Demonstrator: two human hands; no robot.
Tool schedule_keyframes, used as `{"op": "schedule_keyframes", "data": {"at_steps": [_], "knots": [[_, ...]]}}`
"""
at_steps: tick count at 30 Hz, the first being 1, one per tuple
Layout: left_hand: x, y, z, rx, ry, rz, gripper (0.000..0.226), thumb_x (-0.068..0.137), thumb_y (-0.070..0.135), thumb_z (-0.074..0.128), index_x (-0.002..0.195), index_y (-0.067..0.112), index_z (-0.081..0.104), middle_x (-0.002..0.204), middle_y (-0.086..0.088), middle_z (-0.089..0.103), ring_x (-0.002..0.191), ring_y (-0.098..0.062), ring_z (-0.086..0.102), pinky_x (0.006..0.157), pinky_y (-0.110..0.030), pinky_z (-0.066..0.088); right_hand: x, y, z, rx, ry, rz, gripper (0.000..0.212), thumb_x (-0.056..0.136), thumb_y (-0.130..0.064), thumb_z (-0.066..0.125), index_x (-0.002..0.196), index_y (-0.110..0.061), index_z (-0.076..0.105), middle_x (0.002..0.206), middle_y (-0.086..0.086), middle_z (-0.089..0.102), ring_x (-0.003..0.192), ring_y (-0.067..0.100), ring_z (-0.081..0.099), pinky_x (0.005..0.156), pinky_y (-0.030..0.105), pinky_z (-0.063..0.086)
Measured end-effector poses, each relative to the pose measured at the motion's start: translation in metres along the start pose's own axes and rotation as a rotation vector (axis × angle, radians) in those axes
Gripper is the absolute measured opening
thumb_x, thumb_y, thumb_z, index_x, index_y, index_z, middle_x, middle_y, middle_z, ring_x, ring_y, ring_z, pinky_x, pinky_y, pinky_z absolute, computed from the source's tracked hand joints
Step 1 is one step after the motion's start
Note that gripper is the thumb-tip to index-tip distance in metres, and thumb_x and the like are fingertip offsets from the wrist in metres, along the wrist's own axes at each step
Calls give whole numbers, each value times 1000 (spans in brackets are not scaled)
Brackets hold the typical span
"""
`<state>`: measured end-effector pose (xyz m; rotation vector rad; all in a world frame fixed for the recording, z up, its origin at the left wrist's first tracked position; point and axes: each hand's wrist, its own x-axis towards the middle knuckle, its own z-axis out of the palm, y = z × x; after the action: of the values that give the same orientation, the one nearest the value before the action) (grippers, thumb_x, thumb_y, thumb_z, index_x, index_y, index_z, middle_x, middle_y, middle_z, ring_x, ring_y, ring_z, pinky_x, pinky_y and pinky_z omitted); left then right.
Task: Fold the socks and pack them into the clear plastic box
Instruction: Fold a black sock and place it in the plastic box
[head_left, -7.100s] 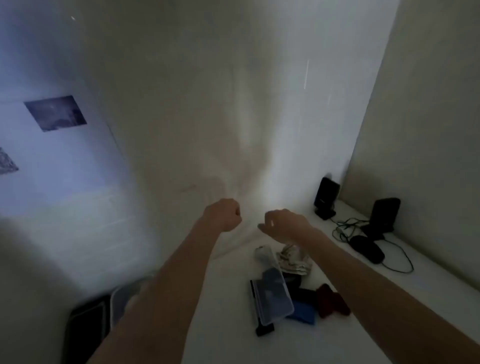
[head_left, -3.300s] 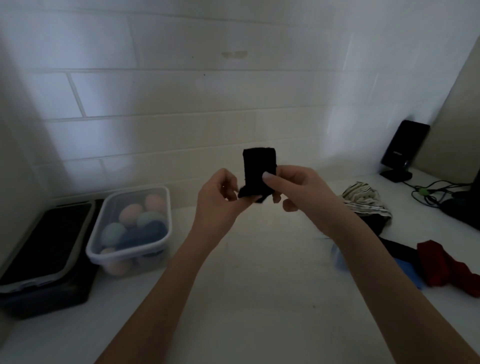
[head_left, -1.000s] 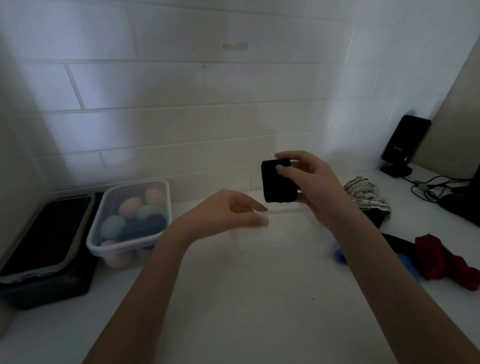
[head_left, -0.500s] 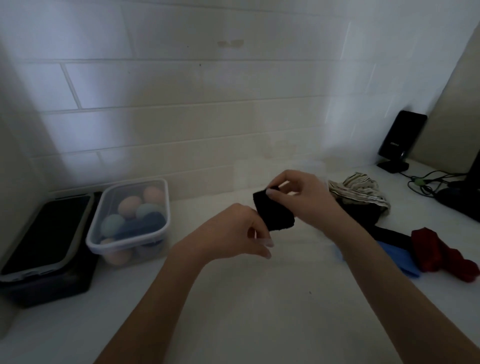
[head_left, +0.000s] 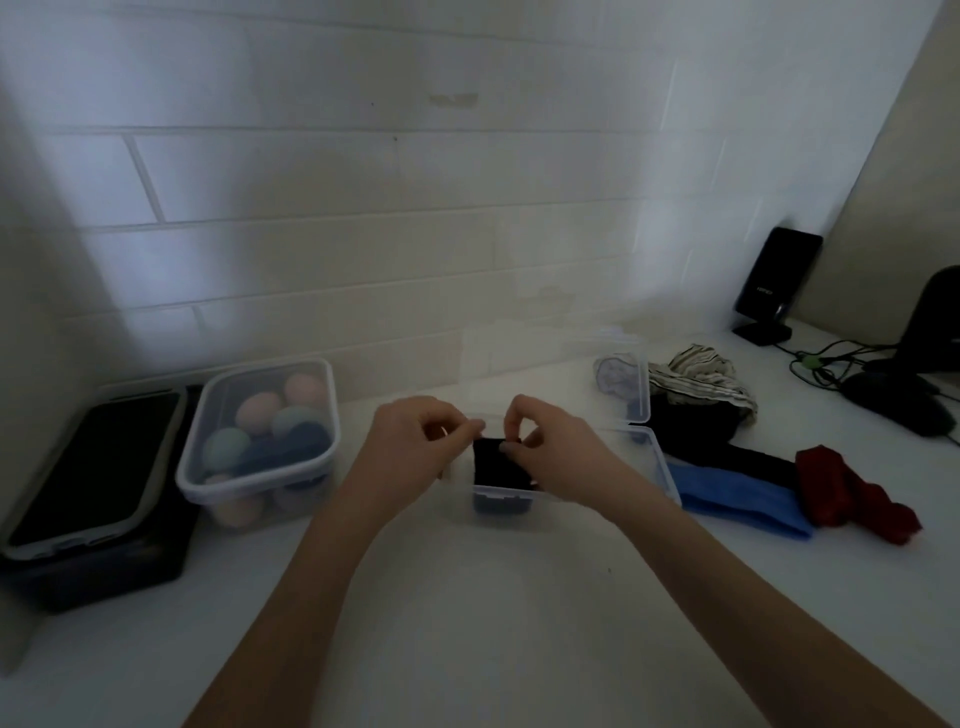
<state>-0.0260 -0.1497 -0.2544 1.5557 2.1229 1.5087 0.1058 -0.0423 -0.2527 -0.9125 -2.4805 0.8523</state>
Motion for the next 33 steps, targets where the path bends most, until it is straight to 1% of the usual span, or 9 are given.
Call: {"op": "schedule_keyframes", "data": {"at_steps": [3, 7, 11, 14, 17, 21, 26, 31, 33], "knots": [[0, -1, 1, 45, -18, 22, 25, 75, 18, 75, 58, 34, 65, 55, 17, 63, 49, 5, 54, 49, -4, 36, 0, -5, 2, 45, -40, 19, 6, 87, -16, 58, 86, -21, 61, 86, 6, 65, 71, 15, 61, 60, 22, 48], [1, -3, -1, -14, -35, -30, 14, 74, 16, 75, 62, 21, 72, 54, 7, 65, 44, 4, 54, 44, -6, 37, -3, -9, -2, 12, -229, 19, 24, 85, -11, 61, 108, -15, 69, 109, 11, 70, 98, 22, 65, 89, 32, 51], [1, -3, 0, -49, -48, -53, 12, 76, 14, 74, 64, 15, 72, 49, 6, 60, 38, 2, 49, 40, -8, 36, -3, -15, -3, -135, -177, -18, 27, 80, -13, 67, 106, -19, 71, 107, 7, 69, 87, 18, 63, 62, 16, 42], [2, -2, 0, -4, -47, -37, 13, 76, 15, 74, 64, 17, 72, 52, 5, 62, 42, 3, 51, 42, -5, 34, -1, -22, -1, -278, -182, -90, 27, 82, -14, 65, 109, -16, 70, 106, 9, 69, 94, 23, 64, 72, 21, 43], [2, -2, 2, 57, -39, -15, 14, 76, 17, 73, 63, 21, 71, 54, 8, 63, 47, 5, 53, 47, -5, 36, -3, -23, -3, -281, -233, -139, 27, 84, -18, 64, 110, -14, 70, 105, 11, 71, 94, 24, 65, 79, 27, 47], [3, -4, 3, 83, -13, 2, 13, 75, 14, 72, 65, 23, 70, 49, 14, 56, 47, 5, 52, 49, -5, 36, -4, -21, -8, -243, -274, -168, 34, 80, -25, 70, 112, -14, 66, 111, 5, 70, 95, 19, 65, 82, 25, 47], [2, -6, 8, 130, 44, 13, 26, 75, 17, 70, 55, 30, 58, 40, 13, 50, 45, 2, 50, 48, -7, 35, -1, -27, -5, -310, -344, -182, 29, 83, -28, 64, 108, -17, 69, 102, 9, 70, 85, 23, 62, 77, 30, 49], [3, -8, 9, 110, 58, 18, 23, 77, 19, 69, 57, 26, 59, 41, 10, 49, 43, -3, 49, 47, -9, 36, 1, -31, -4, -498, -384, -163, 39, 79, -48, 61, 114, -32, 64, 104, 4, 66, 91, 27, 60, 68, 30, 39], [3, -7, 10, 121, 71, 31, 23, 76, 18, 69, 57, 25, 59, 41, 12, 47, 46, -2, 49, 49, -6, 35, 2, -30, -4, -494, -409, -159, 40, 80, -49, 59, 117, -32, 62, 108, 3, 67, 94, 27, 60, 70, 31, 42]]}}
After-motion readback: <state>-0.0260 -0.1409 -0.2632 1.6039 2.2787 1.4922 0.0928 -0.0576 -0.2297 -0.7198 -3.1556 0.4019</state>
